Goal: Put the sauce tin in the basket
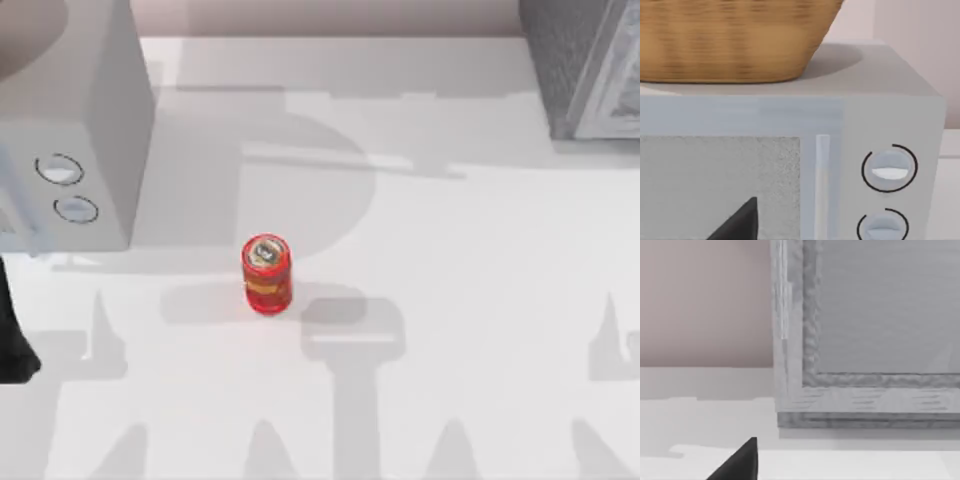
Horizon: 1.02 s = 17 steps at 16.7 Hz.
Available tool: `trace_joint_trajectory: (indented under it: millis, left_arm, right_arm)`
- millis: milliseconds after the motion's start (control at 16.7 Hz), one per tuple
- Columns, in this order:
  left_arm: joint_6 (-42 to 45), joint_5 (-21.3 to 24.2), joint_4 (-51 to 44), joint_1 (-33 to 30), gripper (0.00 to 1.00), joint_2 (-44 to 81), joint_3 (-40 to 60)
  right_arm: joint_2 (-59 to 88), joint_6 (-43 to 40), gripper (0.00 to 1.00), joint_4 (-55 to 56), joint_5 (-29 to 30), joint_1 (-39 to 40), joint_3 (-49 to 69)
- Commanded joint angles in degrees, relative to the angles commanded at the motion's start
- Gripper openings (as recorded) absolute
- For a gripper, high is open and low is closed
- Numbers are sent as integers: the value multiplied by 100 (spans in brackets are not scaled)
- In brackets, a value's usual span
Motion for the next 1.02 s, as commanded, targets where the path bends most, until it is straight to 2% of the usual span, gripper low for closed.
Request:
trace_joint_trajectory:
  millis: [240,540,780,1020]
  left_arm:
    - [46,-16,49,40,100,127,-15]
    - [495,141,726,178,100,1276,35]
    - [990,656,1705,125,100,2725,214]
    - [1397,1476,2878,0,100,4504,499]
  right_arm:
    - [0,0,100,0,0,0,0]
    - [0,0,100,0,0,0,0]
    - [0,0,100,0,0,0,0]
    - [0,0,100,0,0,0,0]
